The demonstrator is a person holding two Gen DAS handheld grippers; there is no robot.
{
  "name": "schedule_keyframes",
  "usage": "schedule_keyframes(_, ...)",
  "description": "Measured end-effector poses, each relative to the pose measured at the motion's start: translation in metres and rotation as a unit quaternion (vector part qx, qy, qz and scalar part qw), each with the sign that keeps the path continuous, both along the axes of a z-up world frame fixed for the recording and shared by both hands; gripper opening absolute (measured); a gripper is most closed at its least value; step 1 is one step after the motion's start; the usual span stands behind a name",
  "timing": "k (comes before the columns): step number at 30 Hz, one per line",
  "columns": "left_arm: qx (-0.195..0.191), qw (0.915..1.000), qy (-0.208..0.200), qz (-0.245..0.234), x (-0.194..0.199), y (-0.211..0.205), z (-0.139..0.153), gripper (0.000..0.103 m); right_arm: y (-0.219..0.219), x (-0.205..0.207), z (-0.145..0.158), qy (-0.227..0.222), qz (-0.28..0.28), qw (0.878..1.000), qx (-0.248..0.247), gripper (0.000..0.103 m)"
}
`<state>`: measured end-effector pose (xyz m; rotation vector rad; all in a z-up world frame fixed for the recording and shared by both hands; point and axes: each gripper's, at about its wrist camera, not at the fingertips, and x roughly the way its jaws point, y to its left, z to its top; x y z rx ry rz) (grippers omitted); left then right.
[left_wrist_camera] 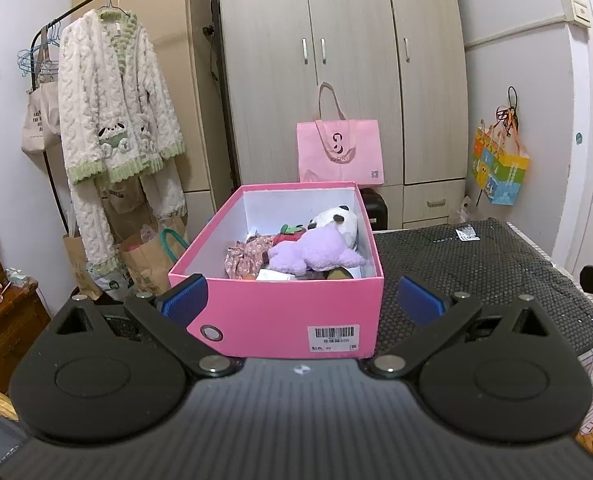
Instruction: Organize soft objects
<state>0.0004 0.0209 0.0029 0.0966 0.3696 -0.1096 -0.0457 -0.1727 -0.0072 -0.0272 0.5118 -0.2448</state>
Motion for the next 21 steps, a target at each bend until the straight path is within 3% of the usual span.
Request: schedule_keyframes(21,-0.007,0.9998,-0.018,0.007,-0.0059,0.0007,0.0008,0.103,-0.0024,0.0054,-0.0053,0.006,-0.004,1.000,0.000,0.101)
